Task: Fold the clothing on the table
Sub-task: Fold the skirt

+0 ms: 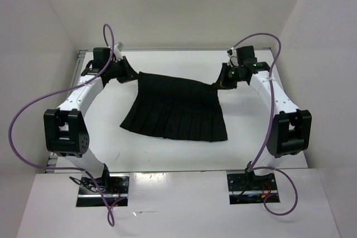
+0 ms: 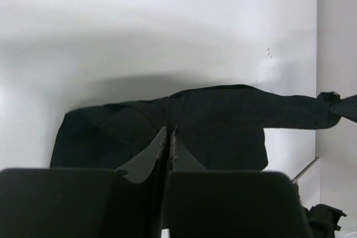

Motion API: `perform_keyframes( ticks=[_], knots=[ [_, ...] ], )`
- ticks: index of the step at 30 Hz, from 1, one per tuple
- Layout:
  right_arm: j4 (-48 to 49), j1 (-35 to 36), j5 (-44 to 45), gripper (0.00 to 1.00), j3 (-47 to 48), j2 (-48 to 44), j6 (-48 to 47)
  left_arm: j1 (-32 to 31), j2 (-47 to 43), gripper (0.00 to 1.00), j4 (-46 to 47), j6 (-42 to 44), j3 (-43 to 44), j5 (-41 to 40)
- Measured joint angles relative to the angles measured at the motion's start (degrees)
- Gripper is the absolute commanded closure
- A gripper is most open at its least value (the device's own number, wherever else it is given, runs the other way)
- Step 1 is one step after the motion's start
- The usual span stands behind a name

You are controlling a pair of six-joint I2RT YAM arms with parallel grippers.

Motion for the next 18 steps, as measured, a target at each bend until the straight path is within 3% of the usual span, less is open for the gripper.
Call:
perform_keyframes(
  ticks=[9, 14, 16, 17, 18],
  knots=[
    [-1.44, 5.33, 2.1, 1.0, -9.16, -3.76, 4.66, -1.66, -2.23, 1.0, -3.08, 0.0, -13.66, -3.82],
    [-3.69, 11.19, 4.39, 1.0, -14.56, -3.76, 8.44, -4.02, -3.52, 1.0, -7.02, 0.04, -16.92, -6.99],
    [-5.16, 13.49, 5.46, 1.0, -16.46, -3.76, 10.12, -4.76, -5.35, 0.96, -8.55, 0.04, -18.08, -7.87],
    [-6.03, 14.32, 6.16, 0.98, -17.25, -3.76, 10.99, -5.03, -6.38, 0.93, -9.27, 0.09, -18.62, -8.2],
    [-7.06, 15.17, 7.08, 0.77, -17.86, -3.76, 11.87, -5.33, -7.43, 0.87, -10.12, 0.07, -19.19, -8.48]
  ],
)
